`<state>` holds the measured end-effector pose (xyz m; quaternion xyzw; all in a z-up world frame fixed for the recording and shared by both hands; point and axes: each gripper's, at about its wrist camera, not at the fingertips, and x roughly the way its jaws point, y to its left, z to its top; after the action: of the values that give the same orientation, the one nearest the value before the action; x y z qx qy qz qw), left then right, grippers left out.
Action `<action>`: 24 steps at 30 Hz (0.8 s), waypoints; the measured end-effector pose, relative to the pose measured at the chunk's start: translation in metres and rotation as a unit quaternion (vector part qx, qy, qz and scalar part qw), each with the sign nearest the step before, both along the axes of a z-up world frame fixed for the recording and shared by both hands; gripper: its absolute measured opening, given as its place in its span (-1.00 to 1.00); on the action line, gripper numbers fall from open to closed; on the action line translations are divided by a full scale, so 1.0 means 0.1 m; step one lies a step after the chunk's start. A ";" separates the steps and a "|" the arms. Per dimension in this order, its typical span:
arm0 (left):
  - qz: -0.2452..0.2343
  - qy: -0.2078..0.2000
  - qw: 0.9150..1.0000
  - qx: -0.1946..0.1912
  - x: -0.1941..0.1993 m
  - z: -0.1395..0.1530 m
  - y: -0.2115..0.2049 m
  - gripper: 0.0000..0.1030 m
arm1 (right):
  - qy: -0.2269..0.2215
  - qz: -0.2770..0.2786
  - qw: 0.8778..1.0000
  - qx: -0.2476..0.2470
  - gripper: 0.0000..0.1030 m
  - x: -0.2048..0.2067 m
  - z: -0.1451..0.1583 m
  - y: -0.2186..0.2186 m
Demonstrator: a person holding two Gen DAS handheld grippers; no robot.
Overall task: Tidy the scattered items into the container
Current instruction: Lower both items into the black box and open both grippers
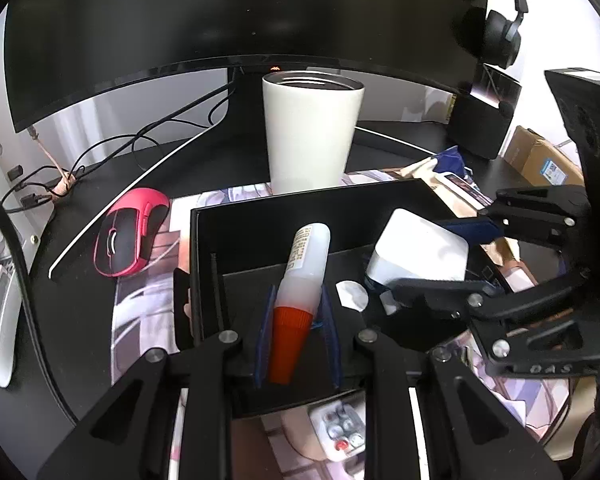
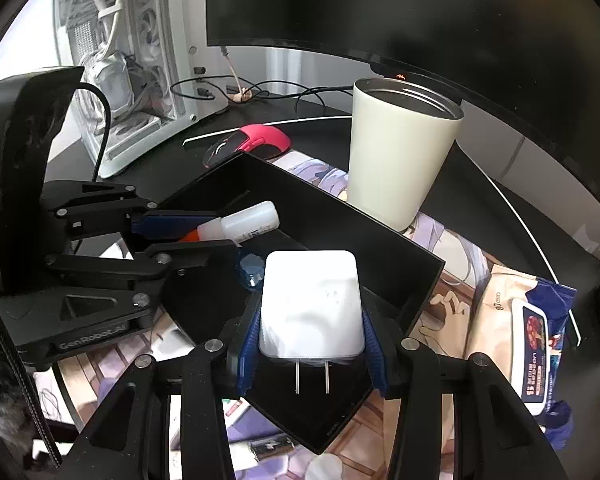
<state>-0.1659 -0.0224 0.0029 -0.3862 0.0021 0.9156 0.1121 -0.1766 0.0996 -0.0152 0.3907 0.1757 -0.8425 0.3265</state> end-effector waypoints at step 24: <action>-0.005 0.012 1.000 0.002 0.29 0.02 0.08 -0.57 | 0.005 0.018 1.000 0.016 -0.12 0.24 0.01 0.03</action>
<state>-0.1374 -0.0147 0.0046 -0.3753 0.0039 0.9194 0.1174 -0.1530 0.1030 -0.0147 0.3884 0.1978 -0.8357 0.3342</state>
